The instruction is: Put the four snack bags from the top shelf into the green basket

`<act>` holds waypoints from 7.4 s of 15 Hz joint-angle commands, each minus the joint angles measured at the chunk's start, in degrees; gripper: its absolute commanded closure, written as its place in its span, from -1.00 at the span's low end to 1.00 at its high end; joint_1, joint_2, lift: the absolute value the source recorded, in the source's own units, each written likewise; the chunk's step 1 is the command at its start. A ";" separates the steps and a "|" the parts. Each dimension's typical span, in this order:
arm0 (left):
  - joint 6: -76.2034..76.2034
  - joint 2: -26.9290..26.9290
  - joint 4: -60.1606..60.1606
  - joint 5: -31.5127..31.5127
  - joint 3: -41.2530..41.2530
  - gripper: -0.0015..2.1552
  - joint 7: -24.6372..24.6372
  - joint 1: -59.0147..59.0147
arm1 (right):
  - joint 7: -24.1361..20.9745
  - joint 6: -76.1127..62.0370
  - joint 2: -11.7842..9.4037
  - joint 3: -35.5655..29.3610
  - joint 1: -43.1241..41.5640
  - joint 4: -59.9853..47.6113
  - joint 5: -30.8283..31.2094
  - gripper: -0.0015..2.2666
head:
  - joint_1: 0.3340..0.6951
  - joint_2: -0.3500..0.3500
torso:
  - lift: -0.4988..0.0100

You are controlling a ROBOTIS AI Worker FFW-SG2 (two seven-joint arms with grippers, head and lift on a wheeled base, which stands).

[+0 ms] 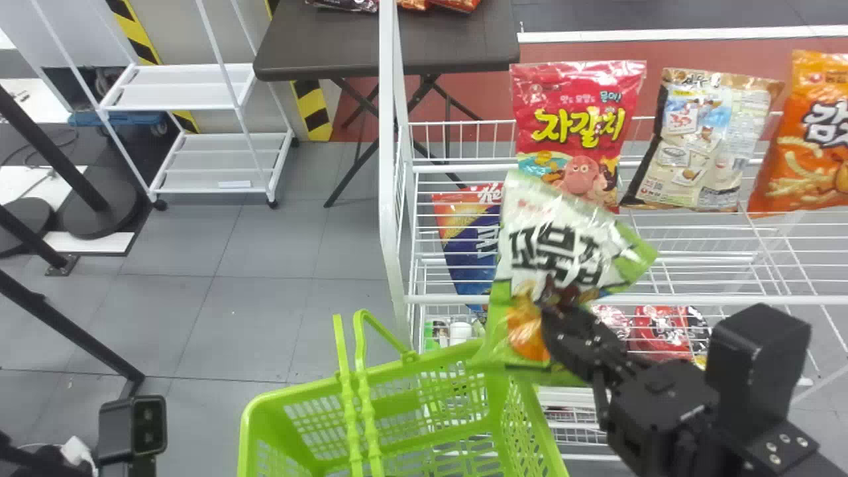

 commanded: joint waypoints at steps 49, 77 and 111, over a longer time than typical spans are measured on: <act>-0.17 0.15 3.56 -1.21 -5.07 0.99 -0.66 -0.79 | -3.92 -9.05 3.85 -2.97 -45.36 49.23 0.00 0.99 | 1.00 -0.13 | 0.94; -0.53 -0.18 6.11 -0.77 -5.15 1.00 -0.66 -3.60 | -0.76 31.03 -7.40 1.60 -3.26 -3.50 -21.09 0.99 | 1.00 0.65 | 0.94; -2.11 0.15 5.14 1.52 -5.77 0.99 -0.66 0.70 | 6.19 -7.29 0.95 -22.65 -47.38 53.28 -3.16 -0.45 | 1.00 -0.92 | 0.94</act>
